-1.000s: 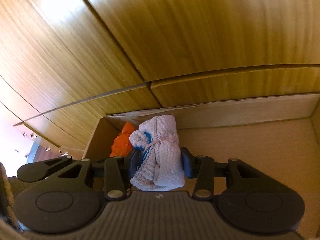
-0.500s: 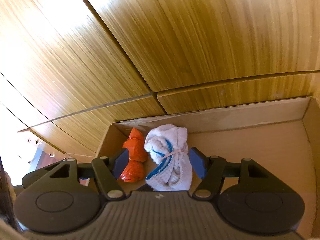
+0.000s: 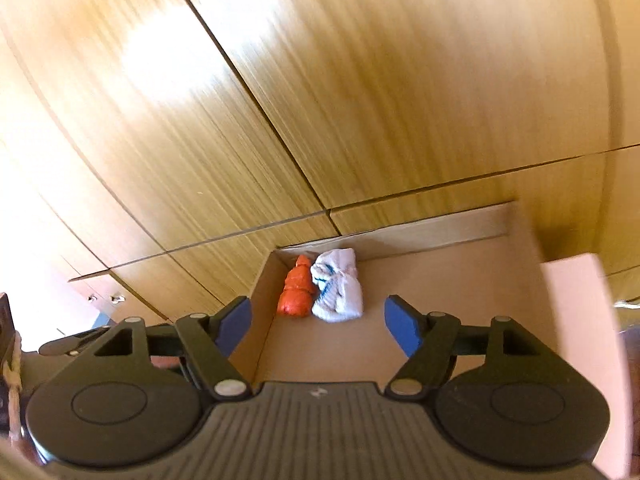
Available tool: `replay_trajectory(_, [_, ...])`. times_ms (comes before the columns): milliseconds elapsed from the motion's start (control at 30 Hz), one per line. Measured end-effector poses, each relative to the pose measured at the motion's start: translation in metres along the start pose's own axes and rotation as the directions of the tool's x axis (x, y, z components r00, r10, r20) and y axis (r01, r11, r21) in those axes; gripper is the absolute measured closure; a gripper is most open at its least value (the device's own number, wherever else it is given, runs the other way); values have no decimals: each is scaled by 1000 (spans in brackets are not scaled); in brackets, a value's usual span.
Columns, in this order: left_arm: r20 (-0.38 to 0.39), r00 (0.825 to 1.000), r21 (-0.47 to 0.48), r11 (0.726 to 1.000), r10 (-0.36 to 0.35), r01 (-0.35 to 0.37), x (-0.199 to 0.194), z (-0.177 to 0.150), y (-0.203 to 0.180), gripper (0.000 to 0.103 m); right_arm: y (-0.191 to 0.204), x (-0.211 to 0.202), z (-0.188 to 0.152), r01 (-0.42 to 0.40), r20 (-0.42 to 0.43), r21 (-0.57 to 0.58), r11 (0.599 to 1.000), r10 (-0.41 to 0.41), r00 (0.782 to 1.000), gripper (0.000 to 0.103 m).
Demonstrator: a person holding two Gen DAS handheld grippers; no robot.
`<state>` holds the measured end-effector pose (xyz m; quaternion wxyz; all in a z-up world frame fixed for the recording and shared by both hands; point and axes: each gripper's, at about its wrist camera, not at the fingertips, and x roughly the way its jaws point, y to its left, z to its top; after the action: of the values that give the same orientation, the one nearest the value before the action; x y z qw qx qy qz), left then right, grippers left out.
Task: Organize objects
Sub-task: 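Carry orange bundle with left gripper while right carries white knit bundle into tray, then return both grippers to the table and grasp the next bundles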
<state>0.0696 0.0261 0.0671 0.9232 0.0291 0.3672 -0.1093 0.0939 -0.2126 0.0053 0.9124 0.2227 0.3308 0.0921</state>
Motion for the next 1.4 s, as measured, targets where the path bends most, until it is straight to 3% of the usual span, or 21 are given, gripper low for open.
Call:
replay_trajectory(67, [24,1000,-10,1000,11,-11,-24,-15,-1,12,7,-20,4,14,42,-23,1000,-13,999,25])
replay_trajectory(167, [61,998,-17,1000,22,-21,-44,-49,2,3,-6,-40,-28,53,95,-81,995,-45,994,22])
replay_trajectory(267, [70,995,-9,998,65,-65,-54,-92,1,2,-11,-70,-63,106,123,-117,987,-92,988,20])
replay_trajectory(400, [-2,1000,-51,999,12,-12,-48,-134,7,7,-35,-71,-103,183,84,-99,978,-175,981,22])
replay_trajectory(500, [-21,1000,-49,999,15,-16,-47,-154,7,6,-40,-76,-121,217,49,-121,969,-212,976,26])
replay_trajectory(667, [-37,999,-31,1000,-6,5,-53,-172,-9,5,-31,-92,-136,205,60,-162,965,-198,978,26])
replay_trajectory(767, [-45,999,20,1000,-16,17,-47,-177,-29,4,-29,-86,-141,242,54,-206,948,-236,970,26])
replay_trajectory(1033, [-84,994,18,998,-65,67,-24,-183,-56,6,-44,-69,-149,290,26,-242,926,-293,956,32])
replay_trajectory(1100, [-88,994,22,998,-60,62,-21,-185,-57,9,-48,-62,-149,283,10,-242,928,-289,957,40])
replay_trajectory(1233, [-102,992,7,997,-73,74,-16,-186,-57,18,-50,-56,-151,285,2,-258,923,-294,956,45])
replay_trajectory(1300, [-110,991,5,997,-81,82,-16,-186,-57,29,-50,-56,-151,280,0,-256,925,-290,957,46])
replay_trajectory(1400, [-104,991,-6,997,-81,81,-19,-188,-53,29,-50,-58,-152,281,0,-253,926,-290,957,51])
